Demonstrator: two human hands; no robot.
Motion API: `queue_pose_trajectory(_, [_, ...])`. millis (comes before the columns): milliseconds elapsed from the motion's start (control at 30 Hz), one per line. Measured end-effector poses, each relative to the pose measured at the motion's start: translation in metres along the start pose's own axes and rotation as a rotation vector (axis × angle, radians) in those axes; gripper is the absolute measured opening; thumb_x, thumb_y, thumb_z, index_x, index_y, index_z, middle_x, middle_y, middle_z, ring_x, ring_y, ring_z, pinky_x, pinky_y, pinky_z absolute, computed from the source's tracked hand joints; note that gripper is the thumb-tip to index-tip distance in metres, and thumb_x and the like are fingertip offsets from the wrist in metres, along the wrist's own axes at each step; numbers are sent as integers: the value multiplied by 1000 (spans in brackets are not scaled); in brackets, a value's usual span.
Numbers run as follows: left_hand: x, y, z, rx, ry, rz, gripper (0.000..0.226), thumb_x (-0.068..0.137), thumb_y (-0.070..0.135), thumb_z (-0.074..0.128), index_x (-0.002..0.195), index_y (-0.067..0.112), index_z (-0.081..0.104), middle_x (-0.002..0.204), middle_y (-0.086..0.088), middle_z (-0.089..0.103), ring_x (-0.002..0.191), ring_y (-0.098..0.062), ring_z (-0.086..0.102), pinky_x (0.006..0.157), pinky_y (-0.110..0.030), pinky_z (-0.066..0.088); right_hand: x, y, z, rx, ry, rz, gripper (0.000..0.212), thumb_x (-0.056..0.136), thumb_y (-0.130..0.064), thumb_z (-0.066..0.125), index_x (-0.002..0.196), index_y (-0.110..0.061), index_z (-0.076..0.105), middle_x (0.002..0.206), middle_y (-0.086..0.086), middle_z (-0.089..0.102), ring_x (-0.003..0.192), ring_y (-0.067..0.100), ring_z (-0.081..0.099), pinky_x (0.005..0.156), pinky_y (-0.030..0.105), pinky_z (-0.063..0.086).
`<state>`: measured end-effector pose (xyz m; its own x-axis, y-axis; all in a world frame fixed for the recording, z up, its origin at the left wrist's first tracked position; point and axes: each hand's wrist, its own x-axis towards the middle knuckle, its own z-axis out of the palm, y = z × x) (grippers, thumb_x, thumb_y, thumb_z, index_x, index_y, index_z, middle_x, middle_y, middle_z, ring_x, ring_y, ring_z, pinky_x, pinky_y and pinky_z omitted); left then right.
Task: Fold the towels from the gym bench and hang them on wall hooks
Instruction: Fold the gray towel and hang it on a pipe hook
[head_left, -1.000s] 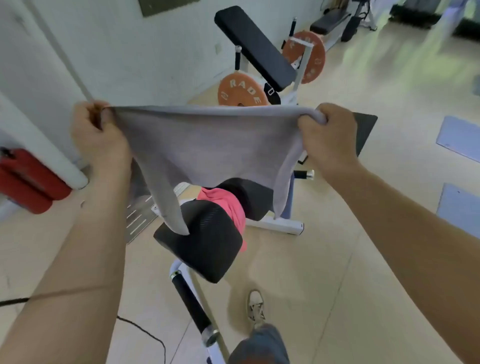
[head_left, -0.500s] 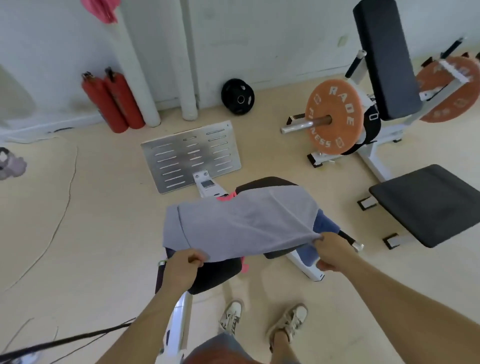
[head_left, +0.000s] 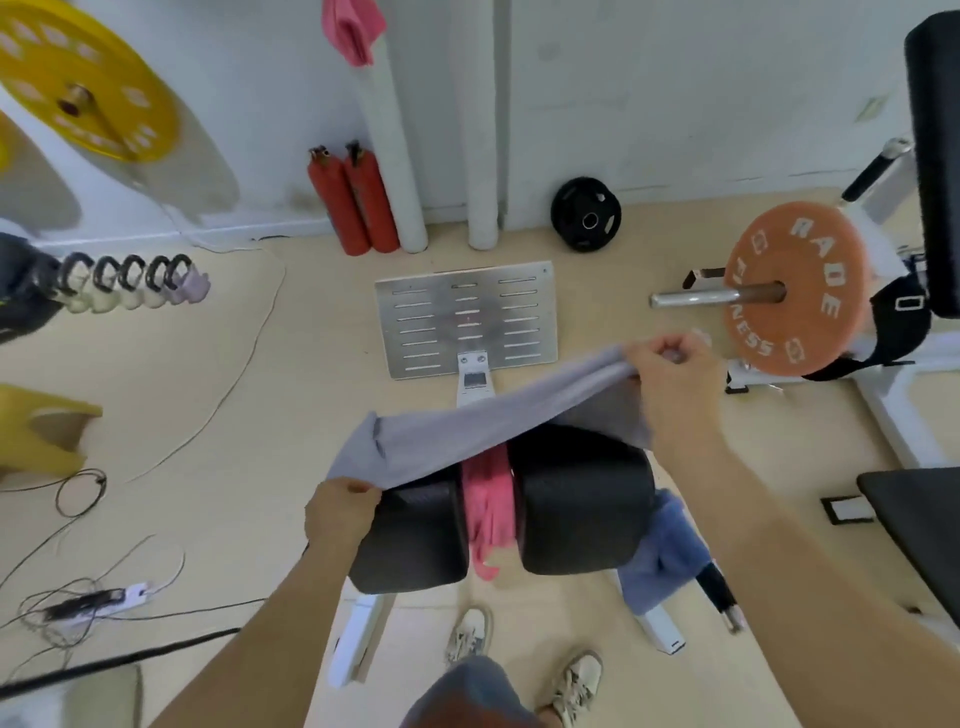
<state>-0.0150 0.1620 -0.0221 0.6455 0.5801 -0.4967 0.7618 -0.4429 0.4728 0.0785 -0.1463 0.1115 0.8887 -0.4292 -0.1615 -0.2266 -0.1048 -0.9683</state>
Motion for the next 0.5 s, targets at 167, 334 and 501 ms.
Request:
queue_pose_trajectory(167, [8, 19, 0, 32, 133, 105, 21, 85, 25, 57, 97, 8, 62, 91, -14, 64, 86, -35, 58, 70, -38, 46, 29, 15, 4, -142, 67, -64, 30, 75, 0, 55, 68, -27, 44, 65, -1, 45, 59, 17, 52, 57, 31, 49])
queue_pose_trajectory(334, [46, 42, 20, 411, -64, 398, 55, 89, 22, 51, 142, 27, 37, 144, -9, 39, 127, -34, 38, 98, -47, 42, -2, 121, -8, -656, -172, 259, 21, 76, 3, 50, 75, -17, 47, 72, 10, 57, 71, 37, 62, 66, 49, 54])
queue_pose_trajectory(501, [52, 95, 78, 619, -373, 635, 47, 92, 22, 38, 138, 33, 37, 136, -4, 47, 117, -30, 46, 92, -48, 41, -21, 145, -2, -738, -167, 334, 8, 82, 6, 50, 80, -2, 49, 73, 16, 54, 62, 25, 47, 52, 31, 39])
